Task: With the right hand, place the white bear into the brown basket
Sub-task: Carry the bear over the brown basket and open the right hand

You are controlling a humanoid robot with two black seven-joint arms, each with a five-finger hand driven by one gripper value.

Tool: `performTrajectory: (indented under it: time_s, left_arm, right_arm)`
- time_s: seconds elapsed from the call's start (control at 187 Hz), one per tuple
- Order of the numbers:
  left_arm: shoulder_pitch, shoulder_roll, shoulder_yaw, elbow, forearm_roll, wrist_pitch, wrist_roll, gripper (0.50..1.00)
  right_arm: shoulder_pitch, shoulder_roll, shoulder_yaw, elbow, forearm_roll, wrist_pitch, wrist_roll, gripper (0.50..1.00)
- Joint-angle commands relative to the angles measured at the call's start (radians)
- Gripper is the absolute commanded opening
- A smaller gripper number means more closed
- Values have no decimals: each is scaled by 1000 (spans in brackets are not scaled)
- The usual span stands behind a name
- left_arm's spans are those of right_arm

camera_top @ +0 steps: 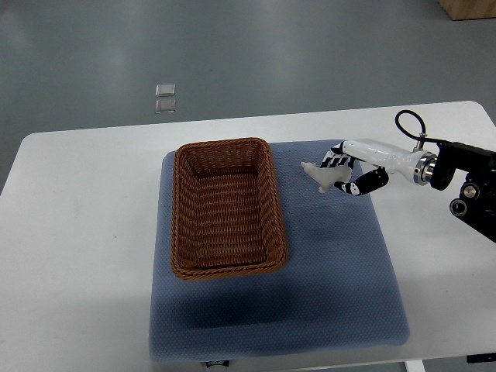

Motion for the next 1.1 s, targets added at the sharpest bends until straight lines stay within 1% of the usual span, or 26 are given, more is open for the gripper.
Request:
performTrajectory:
  time_s: [0.0, 0.086, 0.182, 0.273, 0.529, 0.62, 0.737, 0.908, 0.935, 0.951, 0.957, 0.962, 0.967, 0.994, 0.999, 1.005, 1.01, 1.015, 1.021, 1.026, 1.031, 1.037, 1.042, 1.047, 1.053, 1.096]
  left_arm:
    - [0, 0, 1, 0, 0, 0, 0, 1000]
    - [0, 0, -1, 0, 0, 0, 0, 1000]
    - [0, 0, 1, 0, 0, 0, -1, 1000]
    - [0, 0, 1, 0, 0, 0, 0, 1000]
    - [0, 0, 1, 0, 0, 0, 0, 1000]
    - [0, 0, -1, 0, 0, 0, 0, 1000]
    - [0, 0, 1, 0, 0, 0, 0, 1000]
    - [0, 0, -1, 0, 0, 0, -1, 1000]
    - [0, 0, -1, 0, 0, 0, 0, 1000]
    - [0, 0, -1, 0, 0, 0, 0, 1000]
    - [0, 0, 1, 0, 0, 0, -1, 1000]
    - [0, 0, 1, 0, 0, 0, -1, 1000]
    - [0, 0, 1, 0, 0, 0, 0, 1000]
    - [0, 0, -1, 0, 0, 0, 0, 1000]
    - [0, 0, 1, 0, 0, 0, 0, 1000]
    - [0, 0, 1, 0, 0, 0, 0, 1000]
    - [0, 0, 1, 0, 0, 0, 0, 1000]
    - [0, 0, 1, 0, 0, 0, 0, 1000]
    - [0, 0, 1, 0, 0, 0, 0, 1000]
    - [0, 0, 1, 0, 0, 0, 0, 1000]
    - [0, 0, -1, 0, 0, 0, 0, 1000]
    - [0, 0, -1, 0, 0, 0, 0, 1000]
    - [0, 0, 1, 0, 0, 0, 0, 1000]
    - [0, 0, 1, 0, 0, 0, 0, 1000]
    - [0, 0, -1, 0, 0, 0, 0, 1000]
    - [0, 0, -1, 0, 0, 0, 0, 1000]
  right_arm:
    - [38, 5, -1, 13, 18, 3, 8, 500]
    - [69, 12, -10, 22, 20, 9, 11, 500]
    - [100, 74, -19, 22, 20, 14, 23, 500]
    - [126, 101, -30, 20, 20, 22, 31, 500]
    - [228, 230, -173, -3, 21, 35, 54, 500]
    - [241, 267, -214, -15, 21, 37, 52, 500]
    - [244, 314, -254, -61, 12, 35, 52, 500]
    - [241, 331, -257, -84, 8, 37, 51, 500]
    - [239, 331, -257, -84, 9, 37, 48, 545]
    - [239, 331, -257, -84, 9, 37, 48, 558]
    - [239, 331, -257, -84, 11, 37, 46, 574]
    - [239, 331, -257, -84, 11, 37, 46, 574]
    - [241, 331, -257, -84, 12, 37, 46, 588]
    - [241, 331, -255, -84, 14, 35, 45, 613]
    - [241, 331, -255, -84, 14, 35, 45, 627]
    - [241, 331, -255, -84, 14, 35, 45, 627]
    - [239, 331, -255, -86, 15, 35, 43, 643]
    - [239, 331, -255, -86, 15, 35, 43, 643]
    - [239, 331, -254, -84, 15, 35, 43, 662]
    - [239, 331, -254, -84, 15, 35, 43, 662]
    - [239, 331, -254, -84, 17, 34, 43, 680]
    - [239, 331, -254, -84, 17, 34, 43, 680]
    - [239, 331, -252, -86, 17, 34, 43, 698]
    - [239, 331, -252, -86, 17, 34, 43, 699]
    - [239, 331, -252, -84, 18, 34, 43, 715]
    - [238, 328, -248, -86, 21, 32, 43, 758]
